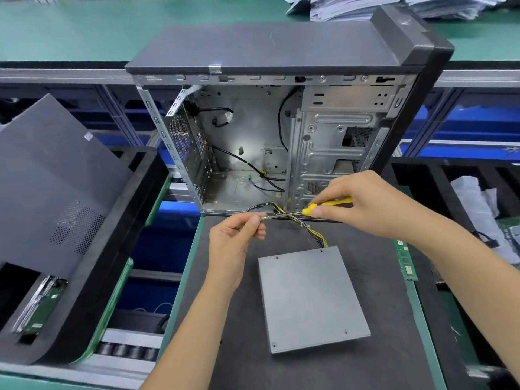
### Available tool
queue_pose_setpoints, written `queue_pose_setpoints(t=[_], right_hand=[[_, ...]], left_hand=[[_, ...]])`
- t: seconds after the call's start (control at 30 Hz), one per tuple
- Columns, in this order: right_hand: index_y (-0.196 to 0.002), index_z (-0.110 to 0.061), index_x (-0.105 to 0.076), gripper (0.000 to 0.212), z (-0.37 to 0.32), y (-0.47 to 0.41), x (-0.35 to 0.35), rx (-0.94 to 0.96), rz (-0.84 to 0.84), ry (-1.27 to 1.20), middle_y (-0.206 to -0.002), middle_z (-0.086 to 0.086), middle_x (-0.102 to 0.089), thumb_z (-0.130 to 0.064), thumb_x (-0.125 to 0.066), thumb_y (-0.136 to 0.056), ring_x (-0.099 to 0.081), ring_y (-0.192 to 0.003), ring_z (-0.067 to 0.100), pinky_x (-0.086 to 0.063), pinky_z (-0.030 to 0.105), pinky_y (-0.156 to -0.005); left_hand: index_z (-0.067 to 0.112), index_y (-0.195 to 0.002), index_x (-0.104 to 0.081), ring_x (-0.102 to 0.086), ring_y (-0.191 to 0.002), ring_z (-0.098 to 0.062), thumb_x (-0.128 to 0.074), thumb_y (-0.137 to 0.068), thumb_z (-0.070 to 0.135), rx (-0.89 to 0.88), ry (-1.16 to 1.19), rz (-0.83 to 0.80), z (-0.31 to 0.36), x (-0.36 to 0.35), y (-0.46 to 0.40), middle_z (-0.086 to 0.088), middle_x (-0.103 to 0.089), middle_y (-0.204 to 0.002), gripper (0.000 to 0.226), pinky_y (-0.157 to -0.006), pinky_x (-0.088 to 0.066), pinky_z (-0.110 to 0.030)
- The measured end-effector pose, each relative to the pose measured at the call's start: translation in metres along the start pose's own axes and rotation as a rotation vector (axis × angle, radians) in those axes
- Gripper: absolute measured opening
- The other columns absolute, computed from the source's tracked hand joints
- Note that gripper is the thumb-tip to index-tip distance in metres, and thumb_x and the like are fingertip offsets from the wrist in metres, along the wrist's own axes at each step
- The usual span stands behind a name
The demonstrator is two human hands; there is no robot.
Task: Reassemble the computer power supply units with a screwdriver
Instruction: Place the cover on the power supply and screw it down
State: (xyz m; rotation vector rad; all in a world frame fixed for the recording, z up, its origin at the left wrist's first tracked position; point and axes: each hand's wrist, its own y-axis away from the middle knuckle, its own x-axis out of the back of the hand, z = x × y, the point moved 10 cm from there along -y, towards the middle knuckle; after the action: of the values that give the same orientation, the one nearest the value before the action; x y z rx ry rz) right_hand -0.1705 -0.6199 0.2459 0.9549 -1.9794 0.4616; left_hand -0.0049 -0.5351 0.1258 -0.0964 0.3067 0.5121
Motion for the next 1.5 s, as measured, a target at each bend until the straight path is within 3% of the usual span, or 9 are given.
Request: queue_pose_setpoints(t=[0.13,0.23,0.37,0.97,1.1,1.2,1.3,1.4,1.5], right_hand=[[-0.1,-0.034,-0.07,0.021,-0.005,-0.004,0.001,0.009,-0.01,0.1,-0.08,-0.017,-0.072,-0.043,-0.053,-0.091,-0.064,-0.079,-0.003,-0.054,0.036,-0.078],[-0.091,-0.033,-0.063,0.015,-0.007,-0.006,-0.003,0.012,-0.04,0.068,-0.081,-0.015,-0.069,-0.046,-0.061,-0.085,-0.062,-0.084,0.0,-0.052,0.037,-0.081],[-0.088,-0.032,-0.063,0.018,-0.008,-0.008,-0.005,0.016,-0.054,0.061,-0.084,-0.019,-0.063,-0.035,-0.076,-0.077,-0.057,-0.09,0.001,-0.049,0.036,-0.086],[-0.085,-0.036,-0.065,0.012,-0.007,-0.007,0.001,0.005,-0.019,0.033,-0.082,-0.022,-0.063,-0.037,-0.074,-0.077,-0.055,-0.088,-0.007,-0.05,0.031,-0.083],[-0.087,-0.035,-0.066,0.013,-0.006,-0.006,0.003,0.015,-0.031,0.069,-0.085,-0.02,-0.064,-0.038,-0.074,-0.077,-0.057,-0.089,-0.004,-0.049,0.029,-0.083],[-0.087,-0.035,-0.067,0.012,-0.005,-0.005,-0.001,0.023,-0.078,0.141,-0.084,-0.022,-0.064,-0.039,-0.073,-0.078,-0.058,-0.089,-0.001,-0.049,0.025,-0.08],[-0.085,-0.037,-0.066,0.011,-0.006,-0.005,-0.013,0.033,-0.141,0.257,-0.078,-0.024,-0.061,-0.042,-0.072,-0.078,-0.055,-0.082,-0.007,-0.05,0.027,-0.075],[-0.08,-0.04,-0.063,0.01,-0.008,-0.007,-0.021,0.049,-0.17,0.357,-0.076,-0.025,-0.059,-0.045,-0.071,-0.077,-0.049,-0.074,-0.012,-0.045,0.024,-0.063],[-0.079,-0.041,-0.061,0.011,-0.01,-0.009,-0.028,0.07,-0.193,0.432,-0.079,-0.023,-0.061,-0.046,-0.07,-0.077,-0.051,-0.077,0.0,-0.04,0.024,-0.059]], left_hand=[[0.016,-0.084,-0.079,-0.063,-0.065,-0.011,-0.066,-0.088,0.001,-0.105,-0.175,-0.029,0.013,0.002,-0.002,-0.003,-0.071,-0.072,0.02,-0.067,-0.052,-0.02],[0.017,-0.084,-0.079,-0.063,-0.066,-0.011,-0.065,-0.088,-0.002,-0.121,-0.188,-0.015,0.015,0.002,0.0,-0.003,-0.072,-0.074,0.024,-0.066,-0.052,-0.019],[0.024,-0.087,-0.08,-0.064,-0.068,-0.01,-0.062,-0.091,0.001,-0.106,-0.174,0.003,0.013,0.004,0.004,-0.002,-0.072,-0.074,0.029,-0.068,-0.052,-0.017],[0.014,-0.101,-0.077,-0.063,-0.075,-0.015,-0.055,-0.094,0.022,-0.034,-0.063,0.005,0.001,0.003,0.004,-0.006,-0.069,-0.08,0.023,-0.074,-0.054,-0.025],[0.022,-0.106,-0.074,-0.063,-0.086,-0.009,-0.054,-0.098,0.021,-0.027,-0.234,-0.009,-0.002,0.01,0.004,0.004,-0.07,-0.09,0.021,-0.077,-0.054,-0.024],[0.028,-0.11,-0.07,-0.061,-0.105,-0.005,-0.061,-0.095,0.014,0.008,-0.494,-0.149,-0.017,0.01,0.011,0.015,-0.066,-0.11,0.023,-0.094,-0.051,-0.031],[0.026,-0.111,-0.069,-0.057,-0.113,-0.003,-0.068,-0.09,0.009,0.129,-0.502,-0.293,-0.039,0.0,0.023,0.02,-0.065,-0.113,0.027,-0.104,-0.044,-0.032],[0.024,-0.106,-0.07,-0.06,-0.109,-0.006,-0.069,-0.087,0.002,0.144,-0.486,-0.323,-0.046,-0.005,0.028,0.018,-0.067,-0.108,0.029,-0.102,-0.045,-0.031],[0.02,-0.108,-0.071,-0.063,-0.105,-0.004,-0.072,-0.086,0.005,0.155,-0.493,-0.335,-0.051,-0.005,0.028,0.011,-0.069,-0.109,0.027,-0.095,-0.047,-0.022]])
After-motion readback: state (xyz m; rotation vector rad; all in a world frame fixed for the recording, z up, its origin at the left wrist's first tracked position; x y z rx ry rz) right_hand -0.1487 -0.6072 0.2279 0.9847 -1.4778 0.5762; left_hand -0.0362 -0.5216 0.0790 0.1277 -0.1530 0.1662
